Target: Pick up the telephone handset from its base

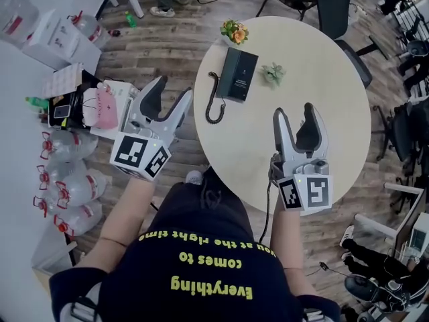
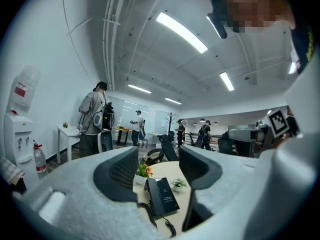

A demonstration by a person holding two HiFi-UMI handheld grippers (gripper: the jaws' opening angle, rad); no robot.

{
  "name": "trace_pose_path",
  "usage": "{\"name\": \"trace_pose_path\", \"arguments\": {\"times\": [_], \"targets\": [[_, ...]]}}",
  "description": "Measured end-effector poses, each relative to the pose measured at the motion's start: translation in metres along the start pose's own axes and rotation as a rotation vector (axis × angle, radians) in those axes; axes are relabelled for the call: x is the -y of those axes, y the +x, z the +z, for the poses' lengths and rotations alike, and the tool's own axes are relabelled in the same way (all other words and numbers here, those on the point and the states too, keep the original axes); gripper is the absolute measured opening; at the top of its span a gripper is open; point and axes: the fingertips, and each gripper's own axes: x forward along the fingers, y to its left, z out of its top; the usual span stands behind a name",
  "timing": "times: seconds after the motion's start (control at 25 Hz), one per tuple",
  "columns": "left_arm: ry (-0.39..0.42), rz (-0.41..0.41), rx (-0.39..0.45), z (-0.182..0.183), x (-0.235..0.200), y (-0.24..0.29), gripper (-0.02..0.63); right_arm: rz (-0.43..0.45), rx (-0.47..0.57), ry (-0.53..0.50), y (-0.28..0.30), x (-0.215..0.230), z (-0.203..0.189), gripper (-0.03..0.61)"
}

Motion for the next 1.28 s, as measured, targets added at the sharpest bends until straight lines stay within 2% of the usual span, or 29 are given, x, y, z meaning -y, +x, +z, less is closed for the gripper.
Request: {"name": "trace_pose_path", "arguments": {"times": [0.24,0.52,0.96,1.28], "targets": [[0.010,0.025,-0.018,-0.008,0.004,0.031,0.256,-0.007,-0.030,0.044,0.011,0.040,-0.020,0.281],[-0.006,0.030,-0.060,-0.025,0.000,0.054,0.256,-0.005,-0.058,0.076,0.028,0.053,-0.037,0.281],[-0.026,-0.058,-0.116,-0.055,-0.012,0.103,0.256,-0.051,-0.103,0.096,0.066,0.062,-0.070,0.281],[-0.050,-0.110,-0.203,-0.096,-0.026,0.137,0.250,-0.071,-0.168,0.121,0.087,0.066,-0.100,0.278]]}}
